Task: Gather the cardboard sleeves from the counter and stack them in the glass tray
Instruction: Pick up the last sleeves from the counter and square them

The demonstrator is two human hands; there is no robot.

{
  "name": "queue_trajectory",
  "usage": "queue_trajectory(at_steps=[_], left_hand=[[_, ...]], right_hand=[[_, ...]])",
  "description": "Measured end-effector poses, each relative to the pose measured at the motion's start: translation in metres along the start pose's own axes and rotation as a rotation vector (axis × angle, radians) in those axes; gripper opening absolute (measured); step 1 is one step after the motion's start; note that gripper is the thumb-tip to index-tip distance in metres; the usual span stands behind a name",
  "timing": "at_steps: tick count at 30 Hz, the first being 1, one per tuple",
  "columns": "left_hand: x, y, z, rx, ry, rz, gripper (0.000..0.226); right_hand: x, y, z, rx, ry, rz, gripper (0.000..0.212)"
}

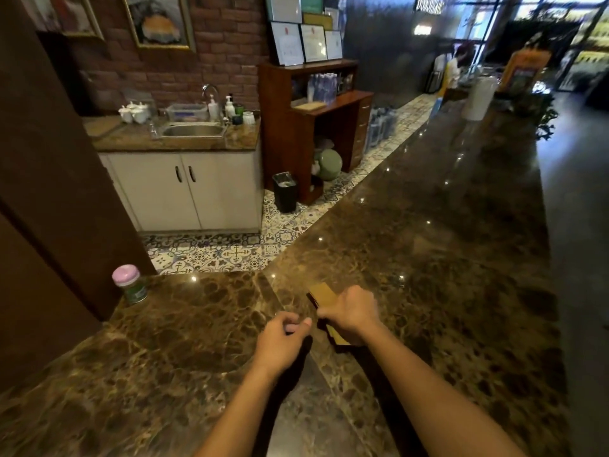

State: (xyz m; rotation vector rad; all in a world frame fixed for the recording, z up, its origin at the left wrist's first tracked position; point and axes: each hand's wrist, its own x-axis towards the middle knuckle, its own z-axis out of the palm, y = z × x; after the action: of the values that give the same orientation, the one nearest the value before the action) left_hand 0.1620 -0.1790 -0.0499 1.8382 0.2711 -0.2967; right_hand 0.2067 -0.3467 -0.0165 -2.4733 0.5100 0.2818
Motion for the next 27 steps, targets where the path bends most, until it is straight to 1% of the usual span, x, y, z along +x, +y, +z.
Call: queue_trajectory(at_steps=[1, 3, 5, 7, 9, 11, 12, 13, 15, 16, 17, 18, 19, 22, 24, 27], left_hand=[[-0.001, 0.003, 0.001, -0.149, -0.002, -0.039, 0.070], [-0.010, 0.016, -0.002, -0.387, -0.057, -0.106, 0.049], [-0.019, 0.026, -0.006, -0.560, -0.127, -0.102, 0.033], [-0.034, 0.039, -0.016, -0.676, -0.160, -0.041, 0.017], [-0.048, 0.047, -0.028, -0.699, -0.156, 0.008, 0.009], [-0.060, 0.051, -0.043, -0.642, -0.154, 0.053, 0.014], [-0.065, 0.052, -0.051, -0.601, -0.149, 0.072, 0.017], [-0.070, 0.053, -0.058, -0.575, -0.153, 0.080, 0.021], [-0.082, 0.056, -0.072, -0.580, -0.195, 0.079, 0.040], [-0.088, 0.058, -0.077, -0.592, -0.221, 0.081, 0.048], [-0.096, 0.059, -0.083, -0.592, -0.236, 0.085, 0.051], [-0.101, 0.060, -0.086, -0.582, -0.244, 0.091, 0.051], [-0.108, 0.061, -0.089, -0.567, -0.243, 0.098, 0.048], [-0.125, 0.058, -0.087, -0.526, -0.245, 0.132, 0.042], [-0.138, 0.059, -0.085, -0.523, -0.244, 0.147, 0.045], [-0.149, 0.057, -0.089, -0.509, -0.260, 0.177, 0.053]], right_hand=[[-0.003, 0.002, 0.000, 0.153, -0.016, 0.000, 0.063], [-0.018, -0.001, 0.000, 0.410, -0.078, -0.052, 0.044], [-0.037, -0.005, 0.001, 0.568, -0.181, -0.163, 0.033], [-0.055, -0.008, 0.004, 0.676, -0.238, -0.266, 0.024], [-0.070, -0.012, 0.003, 0.730, -0.278, -0.336, 0.021], [-0.082, -0.011, -0.003, 0.660, -0.298, -0.451, 0.026], [-0.086, -0.010, -0.008, 0.567, -0.301, -0.519, 0.035], [-0.090, -0.007, -0.015, 0.451, -0.319, -0.586, 0.050], [-0.100, -0.003, -0.025, 0.247, -0.399, -0.744, 0.080], [-0.105, 0.000, -0.027, 0.178, -0.417, -0.822, 0.090], [-0.111, 0.000, -0.028, 0.139, -0.420, -0.887, 0.096], [-0.116, 0.001, -0.028, 0.141, -0.409, -0.927, 0.096], [-0.122, -0.001, -0.028, 0.174, -0.387, -0.962, 0.093], [-0.128, -0.005, -0.030, 0.313, -0.286, -1.007, 0.073], [-0.132, -0.007, -0.031, 0.326, -0.260, -1.013, 0.072], [-0.141, -0.007, -0.032, 0.353, -0.283, -1.035, 0.073]])
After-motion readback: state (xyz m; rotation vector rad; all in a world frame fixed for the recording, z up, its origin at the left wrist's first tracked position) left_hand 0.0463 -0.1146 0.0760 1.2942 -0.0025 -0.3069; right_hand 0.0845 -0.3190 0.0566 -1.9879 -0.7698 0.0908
